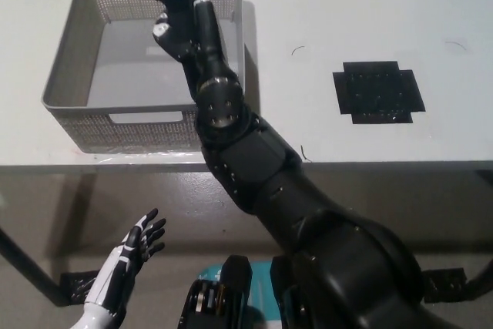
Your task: Use the right hand to pick up a electric screw driver and put it into a container on the left side
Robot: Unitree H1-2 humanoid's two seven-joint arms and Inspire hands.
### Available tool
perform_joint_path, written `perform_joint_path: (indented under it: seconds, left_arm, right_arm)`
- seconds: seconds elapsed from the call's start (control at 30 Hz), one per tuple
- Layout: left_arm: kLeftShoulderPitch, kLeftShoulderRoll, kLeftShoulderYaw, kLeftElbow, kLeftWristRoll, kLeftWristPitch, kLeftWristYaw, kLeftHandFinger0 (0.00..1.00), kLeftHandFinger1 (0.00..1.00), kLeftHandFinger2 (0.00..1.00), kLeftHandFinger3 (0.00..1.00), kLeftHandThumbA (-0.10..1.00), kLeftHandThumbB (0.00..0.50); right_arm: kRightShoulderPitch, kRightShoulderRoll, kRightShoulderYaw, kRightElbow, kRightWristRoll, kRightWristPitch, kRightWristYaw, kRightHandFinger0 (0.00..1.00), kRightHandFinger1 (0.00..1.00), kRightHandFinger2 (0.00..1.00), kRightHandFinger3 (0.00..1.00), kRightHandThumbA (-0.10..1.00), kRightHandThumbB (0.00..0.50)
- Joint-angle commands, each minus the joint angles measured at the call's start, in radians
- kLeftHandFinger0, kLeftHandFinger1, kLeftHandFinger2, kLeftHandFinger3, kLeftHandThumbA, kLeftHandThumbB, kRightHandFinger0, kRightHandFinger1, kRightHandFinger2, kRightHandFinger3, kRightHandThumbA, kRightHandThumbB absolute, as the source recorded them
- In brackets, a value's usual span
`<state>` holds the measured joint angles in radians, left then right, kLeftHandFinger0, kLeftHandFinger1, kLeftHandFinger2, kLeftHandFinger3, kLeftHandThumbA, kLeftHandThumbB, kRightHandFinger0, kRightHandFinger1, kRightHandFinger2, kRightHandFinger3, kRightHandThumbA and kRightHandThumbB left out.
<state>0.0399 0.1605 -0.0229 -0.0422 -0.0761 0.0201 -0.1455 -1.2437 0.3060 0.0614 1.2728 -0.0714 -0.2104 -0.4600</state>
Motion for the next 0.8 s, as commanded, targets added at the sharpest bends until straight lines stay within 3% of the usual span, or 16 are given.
perform_joint_path:
  seconds: [0.0,0.17,0.23,0.27,0.3,0.33,0.37,0.4,0.43,0.47,0.53,0.67,0.77]
  left_arm:
    - [-0.018,0.022,-0.006,-0.033,0.001,-0.005,-0.025,1.00,1.00,1.00,1.00,1.00,0.038]
    - [-0.027,0.024,-0.010,-0.023,0.009,-0.022,-0.026,1.00,1.00,1.00,1.00,1.00,0.054]
    - [-0.027,0.026,-0.012,-0.028,0.012,-0.013,-0.026,1.00,1.00,1.00,1.00,1.00,0.047]
    - [-0.028,0.027,-0.012,-0.031,0.012,-0.009,-0.028,1.00,1.00,1.00,1.00,1.00,0.049]
    - [-0.030,0.027,-0.012,-0.031,0.013,-0.009,-0.028,1.00,1.00,1.00,1.00,1.00,0.049]
    - [-0.031,0.026,-0.013,-0.030,0.014,-0.009,-0.029,1.00,1.00,1.00,1.00,1.00,0.049]
    - [-0.031,0.027,-0.014,-0.028,0.017,-0.012,-0.028,1.00,1.00,1.00,1.00,1.00,0.056]
    - [-0.031,0.028,-0.014,-0.026,0.021,-0.016,-0.028,1.00,1.00,1.00,1.00,1.00,0.057]
    - [-0.032,0.028,-0.014,-0.024,0.020,-0.015,-0.029,1.00,1.00,1.00,1.00,1.00,0.056]
    - [-0.033,0.027,-0.014,-0.023,0.017,-0.016,-0.031,1.00,1.00,1.00,1.00,1.00,0.054]
    - [-0.033,0.027,-0.016,-0.026,0.015,-0.009,-0.034,1.00,1.00,1.00,1.00,1.00,0.053]
    - [-0.041,0.030,-0.019,-0.022,0.024,-0.013,-0.036,1.00,1.00,1.00,1.00,1.00,0.053]
    - [-0.044,0.029,-0.017,-0.018,0.023,-0.017,-0.040,1.00,1.00,1.00,1.00,1.00,0.058]
  right_arm:
    - [-0.031,-0.011,0.025,-0.005,-0.035,-0.070,0.006,0.00,0.29,0.76,0.78,-0.10,0.103]
    - [-0.020,-0.025,0.026,-0.006,-0.029,-0.058,0.010,0.00,0.31,0.76,0.79,-0.10,0.119]
    - [-0.016,-0.029,0.024,-0.003,-0.028,-0.066,0.008,0.04,0.36,0.82,0.84,-0.10,0.131]
    - [-0.016,-0.032,0.024,-0.002,-0.029,-0.067,0.004,0.13,0.45,0.87,0.89,-0.10,0.146]
    - [-0.015,-0.034,0.020,-0.002,-0.024,-0.073,0.012,0.24,0.59,1.00,1.00,-0.05,0.160]
    - [-0.011,-0.038,0.013,-0.005,-0.013,-0.087,0.033,0.46,0.76,1.00,1.00,0.09,0.191]
    - [-0.007,-0.042,0.010,-0.009,-0.005,-0.097,0.059,0.57,0.80,1.00,1.00,0.21,0.214]
    - [-0.003,-0.045,0.009,-0.013,0.001,-0.105,0.085,0.56,0.77,1.00,1.00,0.26,0.222]
    - [0.001,-0.049,0.008,-0.018,0.007,-0.119,0.112,0.65,0.83,1.00,1.00,0.31,0.246]
    - [0.002,-0.053,0.015,-0.018,0.000,-0.120,0.125,0.83,1.00,1.00,1.00,0.40,0.277]
    - [0.006,-0.061,0.028,-0.020,-0.012,-0.119,0.146,0.98,1.00,1.00,1.00,0.54,0.312]
    - [0.003,-0.070,0.022,-0.022,-0.001,-0.128,0.188,1.00,1.00,1.00,1.00,0.63,0.329]
    - [-0.001,-0.075,0.022,-0.021,-0.004,-0.124,0.197,1.00,1.00,1.00,1.00,0.64,0.292]
